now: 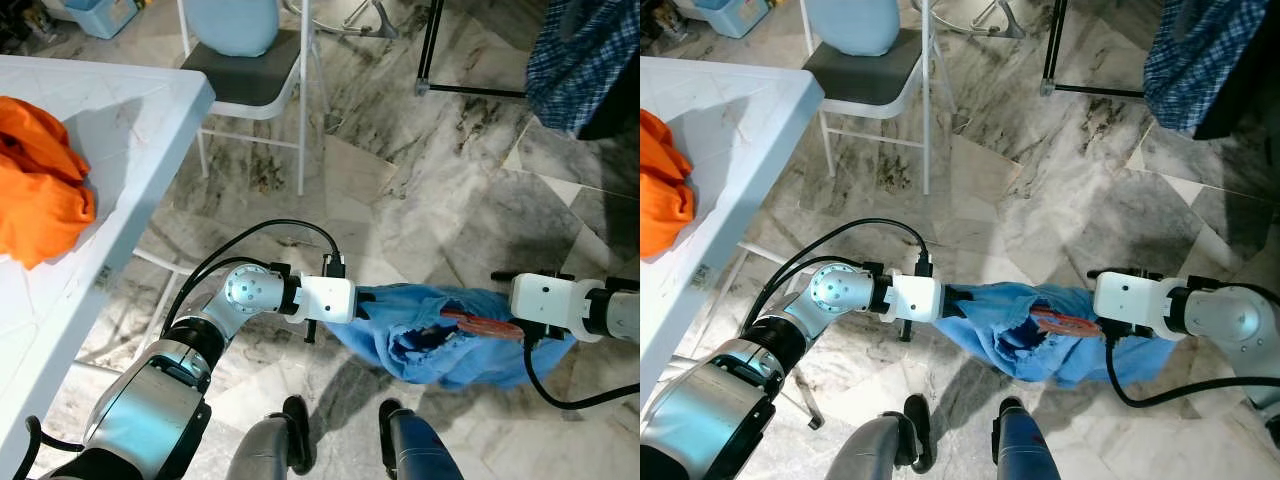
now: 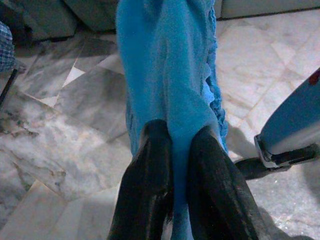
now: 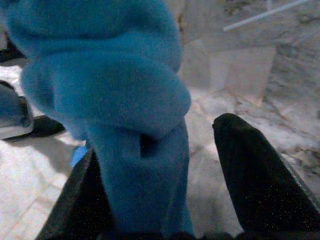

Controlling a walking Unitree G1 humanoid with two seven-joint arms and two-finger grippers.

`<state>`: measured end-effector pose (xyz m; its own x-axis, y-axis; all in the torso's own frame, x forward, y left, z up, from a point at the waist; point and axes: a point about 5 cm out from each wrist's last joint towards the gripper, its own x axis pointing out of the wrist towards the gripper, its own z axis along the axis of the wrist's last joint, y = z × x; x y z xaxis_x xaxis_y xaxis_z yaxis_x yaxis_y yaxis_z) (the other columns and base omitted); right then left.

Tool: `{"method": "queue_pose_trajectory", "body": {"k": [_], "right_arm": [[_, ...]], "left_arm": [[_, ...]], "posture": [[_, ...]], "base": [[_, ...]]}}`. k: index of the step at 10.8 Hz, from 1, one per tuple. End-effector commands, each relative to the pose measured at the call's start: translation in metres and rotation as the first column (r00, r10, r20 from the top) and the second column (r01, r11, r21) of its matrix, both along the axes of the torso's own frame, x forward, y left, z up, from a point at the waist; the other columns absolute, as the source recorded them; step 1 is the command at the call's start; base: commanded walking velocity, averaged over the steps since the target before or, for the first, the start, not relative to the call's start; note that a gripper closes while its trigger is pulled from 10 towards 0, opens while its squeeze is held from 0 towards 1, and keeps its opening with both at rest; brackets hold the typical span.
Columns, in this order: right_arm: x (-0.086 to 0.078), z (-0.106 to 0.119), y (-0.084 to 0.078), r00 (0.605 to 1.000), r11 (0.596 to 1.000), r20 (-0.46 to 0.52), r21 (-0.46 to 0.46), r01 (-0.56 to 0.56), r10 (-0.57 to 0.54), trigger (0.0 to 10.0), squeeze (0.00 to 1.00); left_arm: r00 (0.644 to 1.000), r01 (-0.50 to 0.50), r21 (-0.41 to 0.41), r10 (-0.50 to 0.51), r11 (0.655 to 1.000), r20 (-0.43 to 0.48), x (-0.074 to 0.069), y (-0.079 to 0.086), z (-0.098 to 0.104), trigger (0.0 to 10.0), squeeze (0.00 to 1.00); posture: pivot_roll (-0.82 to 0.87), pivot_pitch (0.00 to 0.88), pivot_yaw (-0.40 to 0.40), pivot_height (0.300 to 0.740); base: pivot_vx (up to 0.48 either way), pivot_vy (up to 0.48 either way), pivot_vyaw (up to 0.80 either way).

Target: Hang hanger

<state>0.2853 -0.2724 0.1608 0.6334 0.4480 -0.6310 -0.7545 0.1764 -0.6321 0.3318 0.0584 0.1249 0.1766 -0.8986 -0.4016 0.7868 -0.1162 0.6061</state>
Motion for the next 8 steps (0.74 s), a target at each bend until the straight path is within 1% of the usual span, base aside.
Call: {"method": "queue_pose_trajectory", "body": {"k": [1, 2, 6, 8], "right_arm": [[-0.003, -0.007, 0.001, 0.998, 1.0, -0.051, -0.009, -0.029, 0.029, 0.0, 0.0], [-0.003, -0.008, -0.002, 0.996, 0.999, -0.078, -0.022, -0.032, 0.03, 0.0, 0.0], [-0.003, -0.015, -0.001, 0.989, 0.999, -0.141, -0.007, -0.042, 0.04, 0.0, 0.0], [-0.007, -0.02, -0.003, 0.985, 0.999, -0.169, -0.001, -0.033, 0.033, 0.0, 0.0]], "left_arm": [[1.0, 0.022, -0.02, -0.022, 1.0, 0.003, -0.004, 0.001, -0.001, 0.0, 0.0], [1.0, 0.028, -0.022, -0.028, 0.999, 0.001, -0.004, 0.0, -0.002, 0.0, 0.0], [1.0, 0.027, -0.036, -0.027, 0.999, 0.0, -0.005, 0.0, -0.001, 0.0, 0.0], [1.0, 0.025, -0.042, -0.025, 0.999, 0.003, -0.005, 0.0, -0.001, 0.0, 0.0]], "posture": [[-0.24, 0.304, 0.164, 0.74], [-0.24, 0.303, 0.163, 0.74], [-0.23, 0.296, 0.158, 0.74], [-0.22, 0.293, 0.157, 0.74]], "base": [[0.0, 0.0, 0.0], [0.0, 0.0, 0.0], [0.0, 0.0, 0.0], [0.0, 0.0, 0.0]]}}
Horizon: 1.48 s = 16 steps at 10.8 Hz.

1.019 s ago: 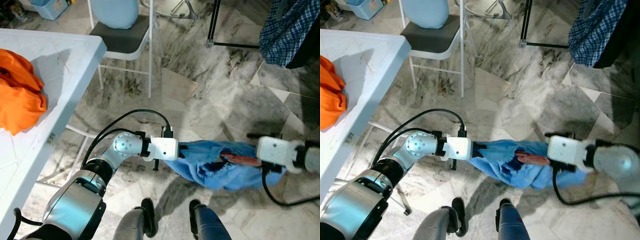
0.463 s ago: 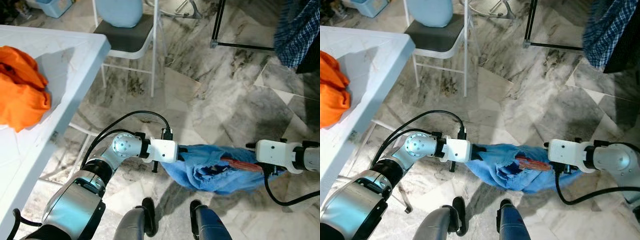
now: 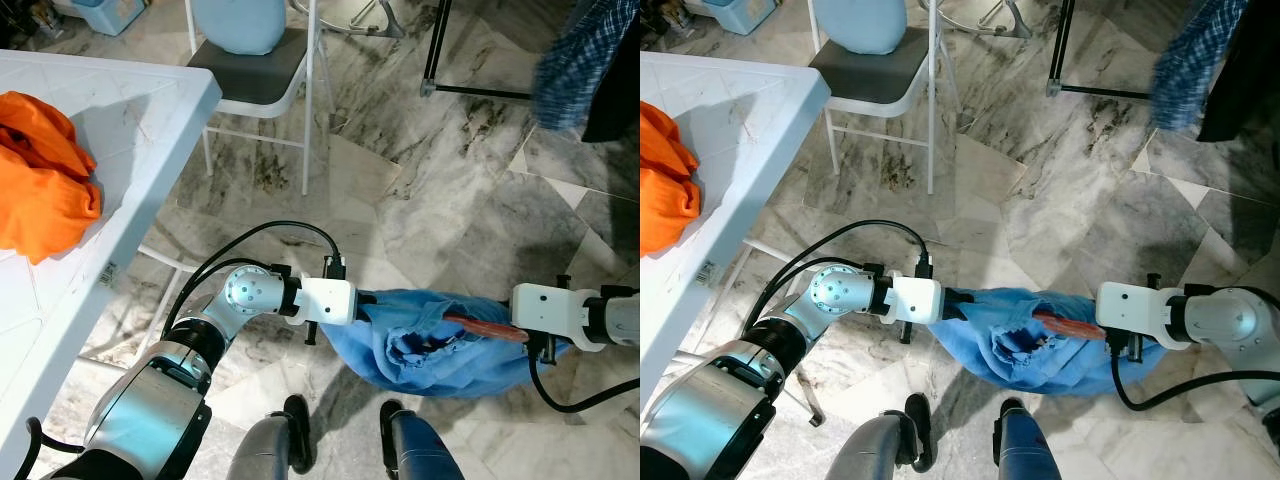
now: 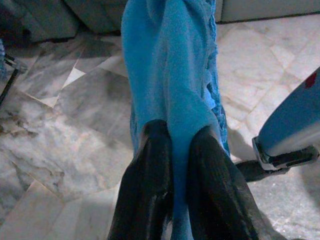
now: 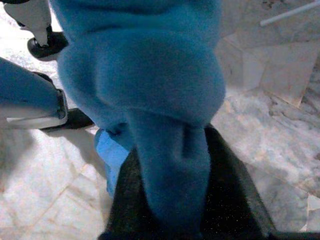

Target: Hang hanger

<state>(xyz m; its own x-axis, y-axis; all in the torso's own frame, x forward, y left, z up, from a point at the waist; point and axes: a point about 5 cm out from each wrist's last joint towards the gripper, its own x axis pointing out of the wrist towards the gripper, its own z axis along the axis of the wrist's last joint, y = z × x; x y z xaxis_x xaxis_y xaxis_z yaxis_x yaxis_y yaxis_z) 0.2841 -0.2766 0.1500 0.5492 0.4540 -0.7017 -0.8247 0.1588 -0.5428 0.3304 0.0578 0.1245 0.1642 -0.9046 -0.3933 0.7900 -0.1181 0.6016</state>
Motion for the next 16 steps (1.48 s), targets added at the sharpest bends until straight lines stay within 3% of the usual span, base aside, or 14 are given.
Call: {"method": "queue_pose_trajectory", "body": {"k": [1, 5, 6, 8, 9, 10, 14, 16], "right_arm": [[-0.006, -0.01, 0.0, 0.998, 1.0, -0.058, 0.005, -0.01, 0.01, 0.0, 0.0], [-0.003, -0.014, 0.004, 0.999, 1.0, -0.048, 0.029, 0.008, -0.007, 0.0, 0.0], [-0.003, -0.015, 0.005, 0.999, 0.999, -0.041, 0.049, 0.017, -0.015, 0.0, 0.0], [-0.004, -0.018, 0.006, 0.998, 0.998, -0.054, 0.057, 0.023, -0.02, 0.0, 0.0], [-0.004, -0.018, 0.007, 0.999, 0.998, -0.045, 0.063, 0.022, -0.019, 0.0, 0.0], [-0.004, -0.019, 0.008, 0.999, 0.997, -0.042, 0.067, 0.024, -0.021, 0.0, 0.0], [-0.005, -0.035, 0.009, 0.994, 0.99, -0.053, 0.101, 0.096, -0.091, 0.0, 0.0], [-0.004, -0.055, 0.021, 0.988, 0.977, -0.049, 0.148, 0.153, -0.147, 0.0, 0.0]], "left_arm": [[1.0, 0.013, -0.034, -0.013, 0.999, 0.011, -0.003, 0.0, 0.0, 0.0, 0.0], [1.0, 0.013, -0.034, -0.013, 0.999, 0.004, -0.005, 0.0, -0.004, 0.0, 0.0], [1.0, 0.012, -0.036, -0.012, 0.999, 0.004, -0.006, 0.0, -0.006, 1.6, 0.0], [0.997, 0.036, 0.007, -0.037, 0.999, 0.061, -0.01, 0.001, -0.01, 2.9, 0.0], [0.999, 0.021, -0.002, -0.02, 1.0, 0.038, -0.01, 0.0, -0.012, 10.0, 0.0], [0.999, -0.011, -0.024, 0.012, 1.0, 0.041, -0.009, 0.0, -0.012, 10.0, 1.0], [0.999, -0.04, -0.052, 0.041, 0.998, 0.027, -0.01, -0.002, -0.016, 10.0, 1.0], [0.996, -0.055, -0.084, 0.06, 0.995, 0.063, -0.009, -0.005, -0.013, 10.0, 1.0]], "posture": [[-0.22, 0.292, 0.156, 0.74], [-0.22, 0.282, 0.147, 0.74], [-0.22, 0.281, 0.142, 0.74], [-0.22, 0.277, 0.142, 0.74], [-0.22, 0.265, 0.134, 0.74], [-0.23, 0.261, 0.129, 0.74], [-0.23, 0.267, 0.122, 0.74], [-0.23, 0.266, 0.122, 0.74]], "base": [[0.0, 0.0, 0.0], [0.0, 0.0, 0.0], [0.0, 0.0, 0.0], [0.0, 0.0, 0.0], [0.0, 0.0, 0.0], [0.0, 0.0, 0.0], [0.0, 0.0, 0.0], [0.0, 0.0, 0.0]]}}
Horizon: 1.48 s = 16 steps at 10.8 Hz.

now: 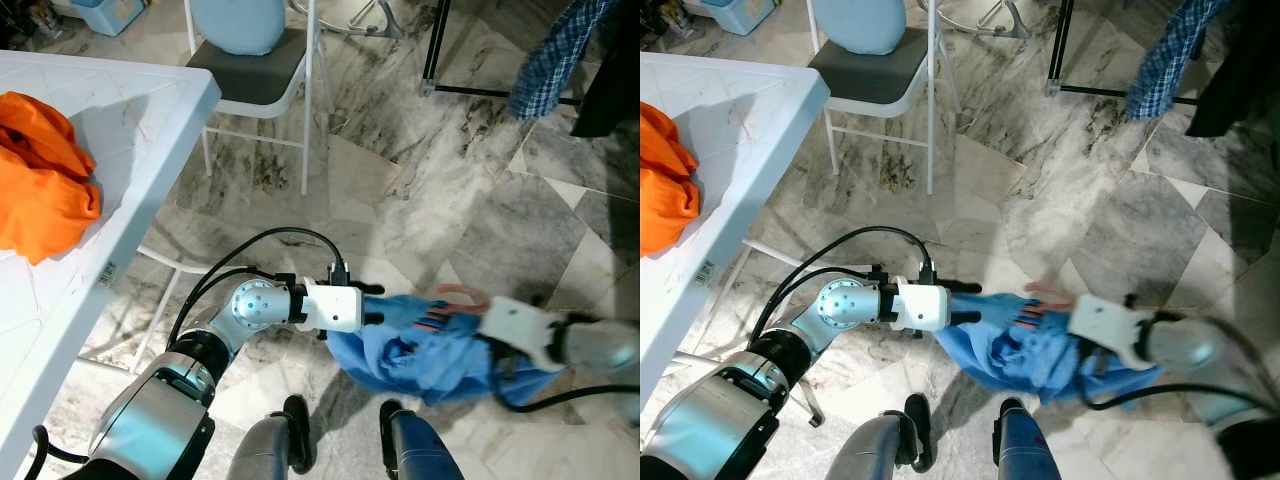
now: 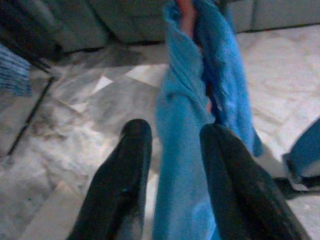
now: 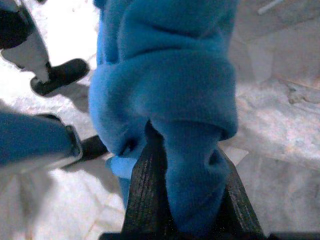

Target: Hang hanger

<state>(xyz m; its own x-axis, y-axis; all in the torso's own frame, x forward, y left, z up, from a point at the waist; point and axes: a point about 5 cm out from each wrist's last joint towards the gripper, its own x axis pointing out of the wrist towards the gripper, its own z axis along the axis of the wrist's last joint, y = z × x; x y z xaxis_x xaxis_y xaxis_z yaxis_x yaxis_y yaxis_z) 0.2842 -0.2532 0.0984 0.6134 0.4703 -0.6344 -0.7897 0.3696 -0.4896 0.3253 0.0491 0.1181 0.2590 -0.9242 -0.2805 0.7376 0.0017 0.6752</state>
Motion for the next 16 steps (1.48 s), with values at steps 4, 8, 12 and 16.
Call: {"method": "queue_pose_trajectory", "body": {"k": [4, 8, 12, 16], "right_arm": [[-0.003, -0.025, 0.004, 0.979, 0.976, 0.029, 0.089, 0.197, -0.2, 0.0, 0.0], [-0.009, -0.042, 0.004, 0.934, 0.929, 0.039, 0.122, 0.349, -0.356, 0.0, 0.0], [-0.011, -0.056, 0.005, 0.843, 0.83, 0.033, 0.199, 0.521, -0.537, 0.0, 0.0], [-0.011, -0.065, 0.009, 0.658, 0.595, -0.04, 0.391, 0.703, -0.752, 0.0, 0.0]], "left_arm": [[0.985, -0.154, -0.075, 0.16, 0.985, 0.068, 0.013, 0.015, 0.008, 10.0, 1.0], [0.91, -0.413, -0.205, 0.407, 0.887, -0.075, 0.019, 0.037, -0.006, 10.0, 1.0], [0.636, -0.77, -0.316, 0.633, 0.555, -0.44, 0.019, 0.067, -0.034, 10.0, 1.0], [0.39, -0.92, -0.216, 0.727, 0.326, -0.565, 0.005, 0.085, -0.067, 10.0, 1.0]], "posture": [[-0.23, 0.263, 0.118, 0.74], [-0.24, 0.255, 0.106, 0.74], [-0.23, 0.24, 0.085, 0.74], [-0.21, 0.19, 0.039, 0.74]], "base": [[0.0, 0.0, 0.0], [0.0, 0.0, 0.0], [0.0, 0.0, 0.0], [0.0, 0.0, 0.0]]}}
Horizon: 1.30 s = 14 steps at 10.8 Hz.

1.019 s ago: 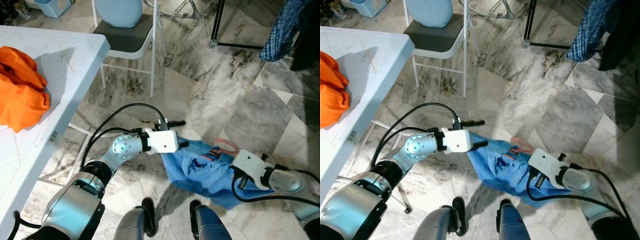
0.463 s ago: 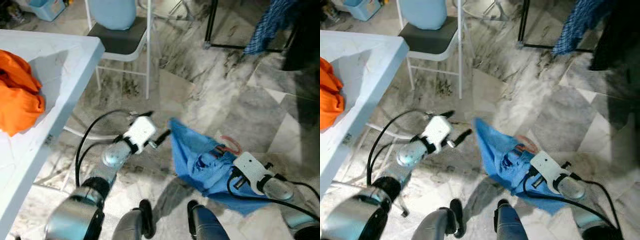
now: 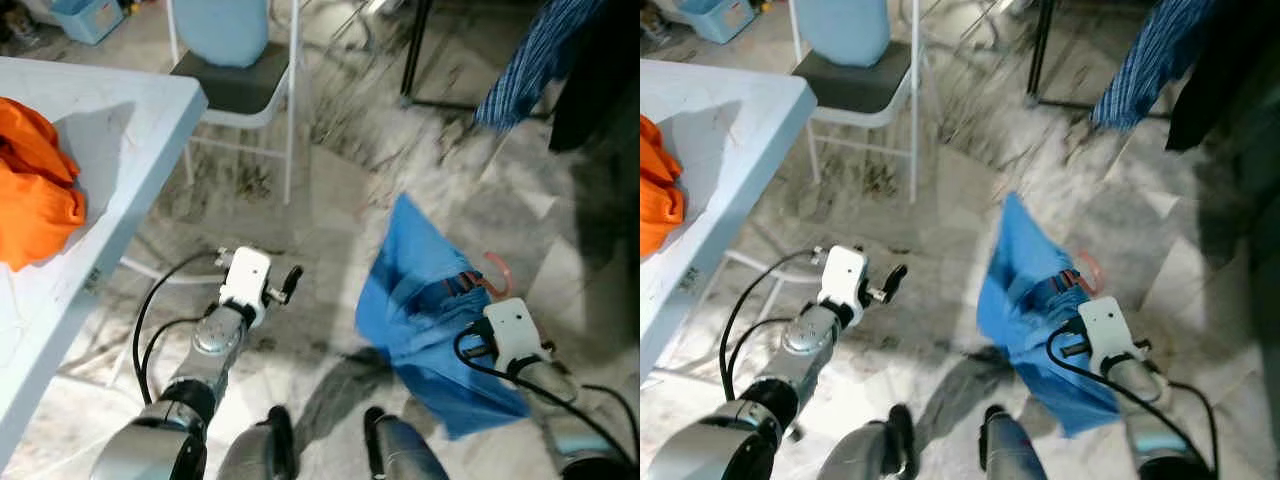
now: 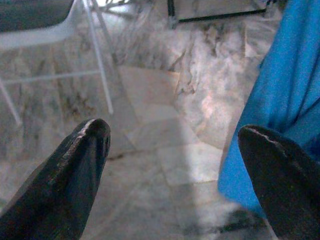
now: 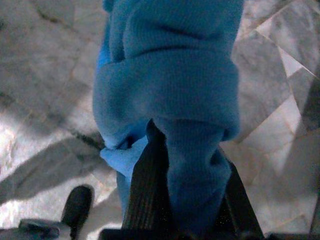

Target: Hang hanger

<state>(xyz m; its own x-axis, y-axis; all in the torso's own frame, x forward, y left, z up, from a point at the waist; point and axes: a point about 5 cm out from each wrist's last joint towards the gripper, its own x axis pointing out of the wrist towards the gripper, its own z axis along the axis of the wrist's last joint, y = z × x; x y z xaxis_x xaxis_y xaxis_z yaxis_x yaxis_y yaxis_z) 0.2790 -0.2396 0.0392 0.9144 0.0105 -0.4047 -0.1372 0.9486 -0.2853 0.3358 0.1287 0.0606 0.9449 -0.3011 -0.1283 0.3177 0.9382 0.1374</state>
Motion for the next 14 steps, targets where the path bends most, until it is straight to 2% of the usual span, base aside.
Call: {"method": "queue_pose_trajectory", "body": {"k": [1, 2, 3, 4, 5, 6, 7, 9, 11, 12, 13, 14], "right_arm": [[-0.007, -0.01, 0.002, 0.999, 0.999, -0.024, 0.023, 0.025, -0.025, 0.0, 0.0], [-0.006, -0.014, 0.012, 1.0, 0.998, -0.015, 0.048, 0.028, -0.028, 0.0, 0.0], [-0.003, -0.015, 0.023, 0.999, 0.996, 0.004, 0.08, 0.05, -0.05, 0.0, 0.0], [-0.001, -0.017, 0.03, 0.995, 0.99, 0.008, 0.106, 0.096, -0.097, 0.0, 0.0], [0.001, -0.022, 0.038, 0.989, 0.978, 0.003, 0.149, 0.145, -0.147, 0.0, 0.0], [-0.001, -0.027, 0.04, 0.982, 0.967, -0.022, 0.17, 0.189, -0.188, 0.0, 0.0], [-0.002, -0.031, 0.038, 0.966, 0.949, -0.033, 0.183, 0.258, -0.256, 0.0, 0.0], [-0.009, -0.039, 0.033, 0.951, 0.93, -0.063, 0.199, 0.309, -0.302, 0.0, 0.0], [-0.014, -0.042, 0.024, 0.934, 0.908, -0.067, 0.218, 0.357, -0.351, 0.0, 0.0], [-0.016, -0.044, 0.025, 0.934, 0.91, -0.066, 0.211, 0.357, -0.352, 0.0, 0.0], [-0.013, -0.043, 0.036, 0.937, 0.911, -0.063, 0.223, 0.348, -0.342, 0.8, 0.0], [-0.009, -0.041, 0.045, 0.943, 0.912, -0.051, 0.241, 0.332, -0.33, 4.0, 0.0]], "left_arm": [[0.995, -0.053, 0.01, 0.054, 0.999, -0.082, -0.011, 0.007, -0.019, 10.0, 1.0], [0.983, -0.098, 0.007, 0.098, 0.995, -0.158, -0.021, 0.011, -0.035, 10.0, 0.88], [0.95, -0.195, -0.032, 0.18, 0.98, -0.255, -0.033, 0.019, -0.051, 10.0, 0.71], [0.945, -0.193, -0.006, 0.184, 0.981, -0.272, -0.041, 0.021, -0.059, 10.0, 0.6], [0.941, -0.188, 0.022, 0.187, 0.982, -0.283, -0.047, 0.024, -0.065, 10.0, 0.6], [0.928, -0.232, 0.015, 0.226, 0.973, -0.297, -0.048, 0.027, -0.066, 10.0, 0.58], [0.932, -0.228, -0.01, 0.216, 0.974, -0.29, -0.046, 0.028, -0.063, 10.0, 0.0], [0.932, -0.238, -0.027, 0.22, 0.971, -0.286, -0.042, 0.023, -0.06, 10.0, 0.0], [0.922, -0.243, -0.06, 0.211, 0.968, -0.324, -0.04, 0.009, -0.061, 10.0, 0.0], [0.929, -0.211, -0.062, 0.181, 0.975, -0.323, -0.041, 0.002, -0.061, 10.0, 0.0], [0.941, -0.14, -0.064, 0.113, 0.988, -0.32, -0.042, -0.004, -0.061, 10.0, 0.0], [0.944, -0.115, -0.056, 0.091, 0.992, -0.318, -0.042, -0.003, -0.061, 10.0, 0.0]], "posture": [[-0.2, 0.182, 0.033, 0.74], [-0.19, 0.166, 0.025, 0.74], [-0.17, 0.153, 0.016, 0.74], [-0.16, 0.143, 0.012, 0.74], [-0.11, 0.132, 0.017, 0.74], [-0.09, 0.136, 0.023, 0.74], [-0.09, 0.137, 0.018, 0.74], [-0.1, 0.125, 0.026, 0.74], [-0.14, 0.115, 0.023, 0.74], [-0.16, 0.112, 0.021, 0.74], [-0.16, 0.126, 0.03, 0.74], [-0.15, 0.129, 0.038, 0.74]], "base": [[0.0, 0.0, 0.0], [0.0, 0.0, 0.0], [0.0, 0.0, 0.0], [0.0, 0.0, 0.0], [0.0, 0.0, 0.0], [0.0, 0.0, 0.0], [0.0, 0.0, 0.0], [0.0, 0.0, 0.0], [0.0, 0.0, 0.0], [0.0, 0.0, 0.0], [0.0, 0.0, 0.0], [0.0, 0.0, 0.0]]}}
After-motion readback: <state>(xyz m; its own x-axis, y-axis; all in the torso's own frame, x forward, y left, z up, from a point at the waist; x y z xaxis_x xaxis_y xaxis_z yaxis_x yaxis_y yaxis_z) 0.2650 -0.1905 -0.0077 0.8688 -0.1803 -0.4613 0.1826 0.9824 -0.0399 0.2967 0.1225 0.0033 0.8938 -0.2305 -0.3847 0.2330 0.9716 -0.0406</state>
